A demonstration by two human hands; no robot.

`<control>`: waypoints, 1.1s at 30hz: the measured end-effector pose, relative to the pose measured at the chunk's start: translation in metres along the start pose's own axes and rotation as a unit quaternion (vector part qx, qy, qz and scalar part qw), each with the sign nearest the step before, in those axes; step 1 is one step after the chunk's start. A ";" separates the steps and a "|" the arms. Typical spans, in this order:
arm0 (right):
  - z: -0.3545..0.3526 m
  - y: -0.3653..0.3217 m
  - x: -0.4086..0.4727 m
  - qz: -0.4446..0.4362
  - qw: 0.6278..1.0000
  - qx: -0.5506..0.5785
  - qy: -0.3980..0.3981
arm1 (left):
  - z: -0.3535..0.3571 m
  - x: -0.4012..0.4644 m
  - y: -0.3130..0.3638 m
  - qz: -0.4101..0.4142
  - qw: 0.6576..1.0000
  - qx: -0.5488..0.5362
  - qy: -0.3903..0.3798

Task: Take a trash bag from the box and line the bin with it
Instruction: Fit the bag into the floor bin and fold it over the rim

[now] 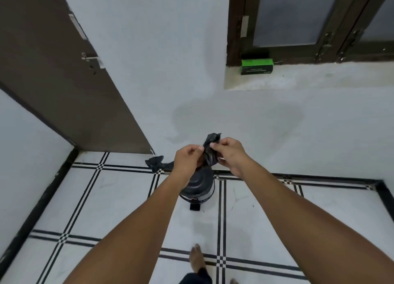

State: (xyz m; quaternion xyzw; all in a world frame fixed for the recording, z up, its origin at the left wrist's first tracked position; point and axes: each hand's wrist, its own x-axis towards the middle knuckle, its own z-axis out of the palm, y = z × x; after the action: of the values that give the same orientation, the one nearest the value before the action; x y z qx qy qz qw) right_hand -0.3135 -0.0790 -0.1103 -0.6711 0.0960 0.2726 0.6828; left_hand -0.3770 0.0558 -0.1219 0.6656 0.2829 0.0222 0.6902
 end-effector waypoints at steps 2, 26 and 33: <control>0.016 -0.003 -0.003 -0.005 1.000 0.011 0.004 | -0.020 0.001 0.003 -0.030 0.999 -0.029 0.014; 0.155 -0.028 0.037 -0.082 0.992 0.012 0.090 | -0.147 0.066 0.034 0.123 0.929 0.345 0.058; 0.132 -0.046 0.037 0.038 0.988 0.145 -0.033 | -0.133 0.083 0.050 0.060 0.939 0.336 0.034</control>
State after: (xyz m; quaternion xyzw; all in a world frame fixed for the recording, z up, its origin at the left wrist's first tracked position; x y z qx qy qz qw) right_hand -0.2910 0.0603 -0.0779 -0.5516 0.1368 0.3035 0.7648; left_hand -0.3463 0.2160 -0.0991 0.8733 0.2569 -0.0098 0.4137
